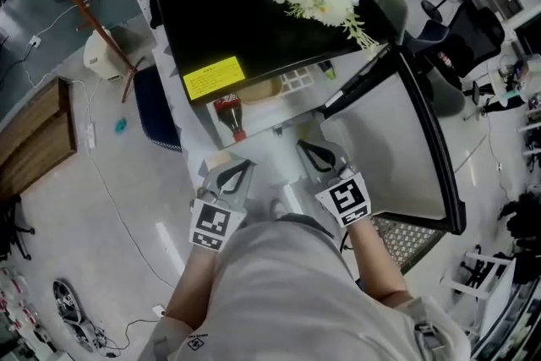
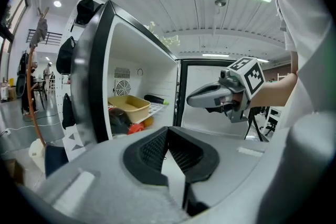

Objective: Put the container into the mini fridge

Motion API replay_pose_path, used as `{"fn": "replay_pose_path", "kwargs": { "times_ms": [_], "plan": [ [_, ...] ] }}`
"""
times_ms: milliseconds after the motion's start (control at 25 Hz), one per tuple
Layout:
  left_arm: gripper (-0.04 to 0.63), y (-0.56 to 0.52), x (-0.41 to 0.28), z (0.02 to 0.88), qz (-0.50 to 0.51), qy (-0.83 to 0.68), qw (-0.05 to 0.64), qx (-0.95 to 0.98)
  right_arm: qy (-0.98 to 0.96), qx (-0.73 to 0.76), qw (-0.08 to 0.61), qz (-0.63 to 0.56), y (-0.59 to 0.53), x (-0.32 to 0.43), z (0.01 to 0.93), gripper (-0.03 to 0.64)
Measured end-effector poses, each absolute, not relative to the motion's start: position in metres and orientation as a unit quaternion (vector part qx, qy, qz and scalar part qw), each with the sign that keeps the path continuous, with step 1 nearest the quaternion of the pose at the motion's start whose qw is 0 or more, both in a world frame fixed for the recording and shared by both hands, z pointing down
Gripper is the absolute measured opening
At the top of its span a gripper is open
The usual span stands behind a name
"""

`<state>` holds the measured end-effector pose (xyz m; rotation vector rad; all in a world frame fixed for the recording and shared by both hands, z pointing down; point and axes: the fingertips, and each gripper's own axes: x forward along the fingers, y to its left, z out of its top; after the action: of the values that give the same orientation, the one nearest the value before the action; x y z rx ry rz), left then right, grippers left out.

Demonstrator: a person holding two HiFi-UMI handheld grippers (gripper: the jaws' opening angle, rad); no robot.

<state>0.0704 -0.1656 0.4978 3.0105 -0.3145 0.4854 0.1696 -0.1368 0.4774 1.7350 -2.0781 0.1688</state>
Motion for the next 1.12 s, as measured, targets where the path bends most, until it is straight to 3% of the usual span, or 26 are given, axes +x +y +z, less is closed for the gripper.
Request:
{"fn": "replay_pose_path", "kwargs": {
  "times_ms": [1120],
  "plan": [
    [0.009,-0.116,0.114,0.497,0.149,0.016,0.022,0.989,-0.673,0.726,0.107,0.091,-0.041,0.176,0.488,0.005]
  ]
}}
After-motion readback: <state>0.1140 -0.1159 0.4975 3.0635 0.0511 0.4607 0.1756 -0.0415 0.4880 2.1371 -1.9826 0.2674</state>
